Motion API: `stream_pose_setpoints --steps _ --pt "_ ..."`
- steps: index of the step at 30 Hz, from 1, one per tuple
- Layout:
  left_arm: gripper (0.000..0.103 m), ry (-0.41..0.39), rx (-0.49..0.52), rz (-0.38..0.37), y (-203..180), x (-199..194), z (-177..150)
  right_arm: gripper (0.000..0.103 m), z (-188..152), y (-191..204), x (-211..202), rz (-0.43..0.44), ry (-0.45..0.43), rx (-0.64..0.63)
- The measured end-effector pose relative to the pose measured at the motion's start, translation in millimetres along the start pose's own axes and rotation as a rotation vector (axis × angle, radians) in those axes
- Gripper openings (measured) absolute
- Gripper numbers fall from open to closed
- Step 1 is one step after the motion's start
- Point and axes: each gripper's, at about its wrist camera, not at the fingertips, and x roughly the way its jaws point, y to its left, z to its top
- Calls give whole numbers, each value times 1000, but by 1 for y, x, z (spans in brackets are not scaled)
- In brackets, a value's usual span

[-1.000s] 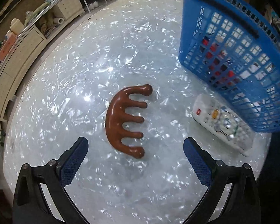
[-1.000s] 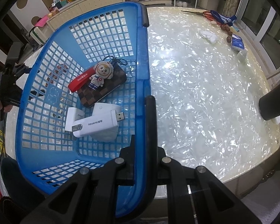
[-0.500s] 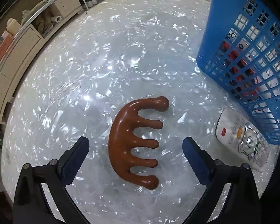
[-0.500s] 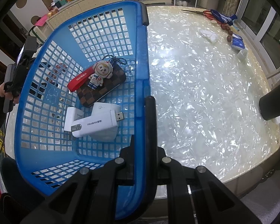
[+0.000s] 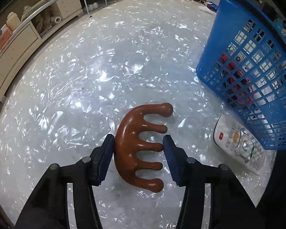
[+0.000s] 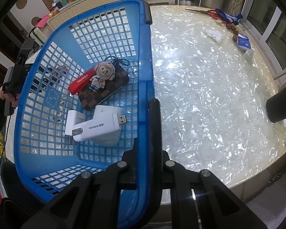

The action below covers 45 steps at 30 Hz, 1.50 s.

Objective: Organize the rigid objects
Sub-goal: 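Close the left tool on the brown massage comb, then lift the comb with the left tool and carry it over the basket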

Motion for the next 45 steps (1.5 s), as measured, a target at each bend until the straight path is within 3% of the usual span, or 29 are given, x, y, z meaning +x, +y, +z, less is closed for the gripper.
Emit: stream_pose_setpoints --steps 9,18,26,31,37,45 --pt "56 -31 -21 26 -13 -21 -18 10 1 -1 -2 -2 -3 3" --pt "56 -119 20 66 -36 -93 -26 10 -1 1 -4 2 -3 -7" --pt "56 -210 55 84 -82 -165 -26 10 -1 3 -9 -8 -9 -21" --pt "56 -268 113 54 -123 -198 -17 10 -4 5 -10 -15 -1 -33" --pt "56 -292 204 5 -164 -207 3 10 -4 7 -11 -44 3 -36" --pt "56 -261 264 -78 -204 -175 29 10 -6 7 -11 -37 9 -37"
